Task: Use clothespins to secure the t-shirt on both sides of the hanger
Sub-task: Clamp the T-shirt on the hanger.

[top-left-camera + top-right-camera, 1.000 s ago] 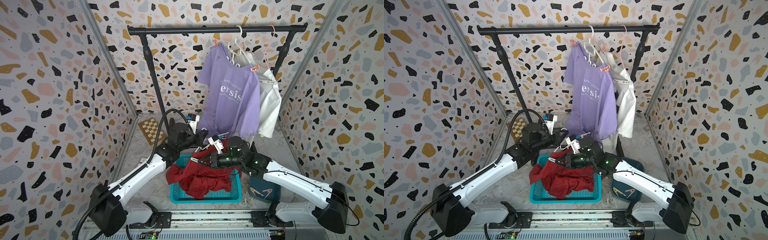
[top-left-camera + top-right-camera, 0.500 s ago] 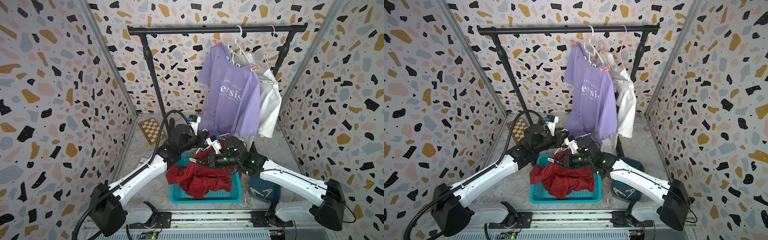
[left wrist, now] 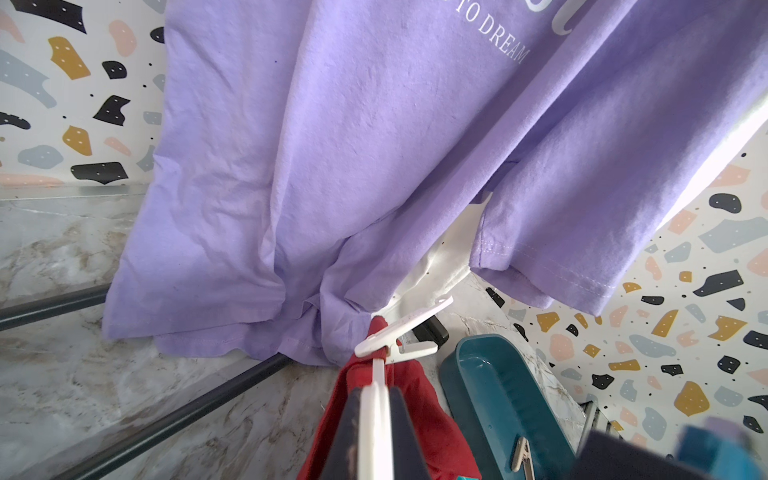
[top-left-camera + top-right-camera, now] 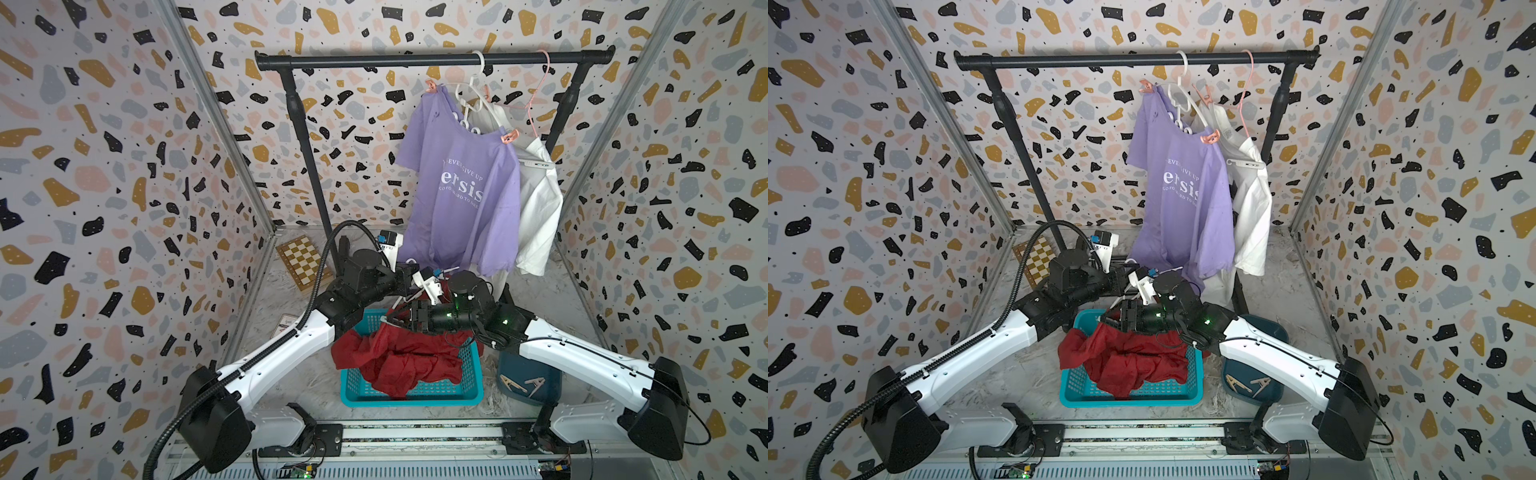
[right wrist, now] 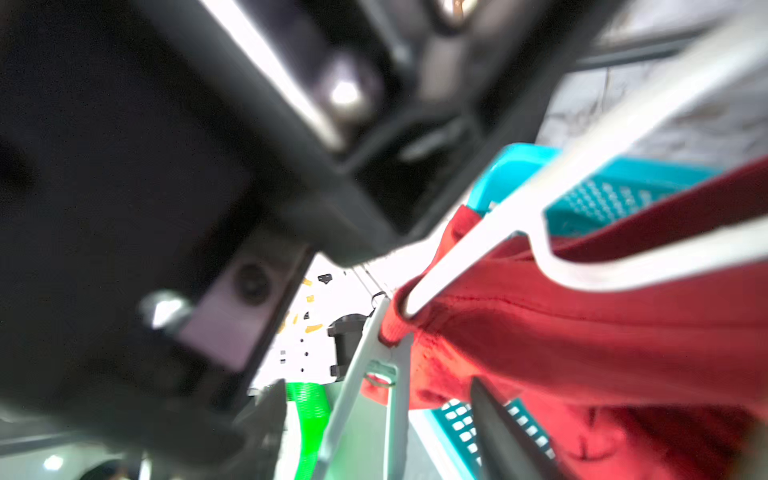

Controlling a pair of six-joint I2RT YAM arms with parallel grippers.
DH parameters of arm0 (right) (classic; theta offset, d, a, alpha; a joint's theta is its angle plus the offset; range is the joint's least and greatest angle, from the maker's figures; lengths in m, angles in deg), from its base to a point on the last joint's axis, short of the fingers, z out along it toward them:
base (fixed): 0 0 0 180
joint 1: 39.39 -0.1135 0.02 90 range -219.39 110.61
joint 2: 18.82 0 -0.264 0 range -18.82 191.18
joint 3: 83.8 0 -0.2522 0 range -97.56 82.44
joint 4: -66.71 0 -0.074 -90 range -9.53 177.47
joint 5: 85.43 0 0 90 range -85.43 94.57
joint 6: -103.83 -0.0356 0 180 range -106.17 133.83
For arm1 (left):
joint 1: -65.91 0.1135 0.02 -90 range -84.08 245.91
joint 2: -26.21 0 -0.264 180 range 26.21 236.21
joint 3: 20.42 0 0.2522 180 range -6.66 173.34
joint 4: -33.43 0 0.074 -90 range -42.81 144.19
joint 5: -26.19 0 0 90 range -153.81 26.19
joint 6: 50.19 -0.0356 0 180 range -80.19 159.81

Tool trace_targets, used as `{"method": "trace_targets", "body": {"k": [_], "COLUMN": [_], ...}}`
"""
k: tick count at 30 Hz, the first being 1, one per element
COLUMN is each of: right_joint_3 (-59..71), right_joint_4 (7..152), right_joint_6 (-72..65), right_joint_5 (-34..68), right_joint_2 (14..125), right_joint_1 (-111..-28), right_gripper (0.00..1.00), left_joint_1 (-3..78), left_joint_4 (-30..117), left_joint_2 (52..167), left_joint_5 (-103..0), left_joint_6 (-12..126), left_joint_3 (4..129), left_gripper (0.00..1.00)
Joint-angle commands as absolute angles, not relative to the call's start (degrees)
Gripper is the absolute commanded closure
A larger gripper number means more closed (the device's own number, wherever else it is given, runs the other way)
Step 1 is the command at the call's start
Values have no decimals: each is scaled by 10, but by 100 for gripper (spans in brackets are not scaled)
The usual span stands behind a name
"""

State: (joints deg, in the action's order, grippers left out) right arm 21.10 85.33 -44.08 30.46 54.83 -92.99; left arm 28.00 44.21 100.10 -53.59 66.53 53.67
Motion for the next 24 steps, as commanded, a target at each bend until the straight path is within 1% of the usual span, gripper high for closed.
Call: {"method": "trace_targets", "body": {"k": [1, 4, 7, 14, 21, 24], "right_joint_3": [198, 190, 192, 239, 279, 287], "right_joint_4": [867, 908, 951, 980, 984, 981], "right_joint_6": [-406, -357, -301, -172, -32, 13], "right_joint_5": [283, 255, 222, 244, 261, 296], "right_joint_2": [505, 481, 449, 379, 351, 350], "right_joint_1": [-930, -927, -913, -813, -721, -691], "right_gripper": [17, 10, 6, 5, 6, 5], "left_joint_1": [277, 279, 294, 370, 441, 461], "left_joint_4": [413, 421, 433, 427, 452, 452], "left_joint_2": [985, 985, 984, 994, 1023, 1035], "left_joint_5": [-527, -514, -483, -326, -151, -73], "left_joint_6": [637, 612, 593, 597, 572, 554], "left_joint_3": [541, 549, 558, 569, 617, 633], "left_gripper": [100, 100, 100, 100, 100, 100]}}
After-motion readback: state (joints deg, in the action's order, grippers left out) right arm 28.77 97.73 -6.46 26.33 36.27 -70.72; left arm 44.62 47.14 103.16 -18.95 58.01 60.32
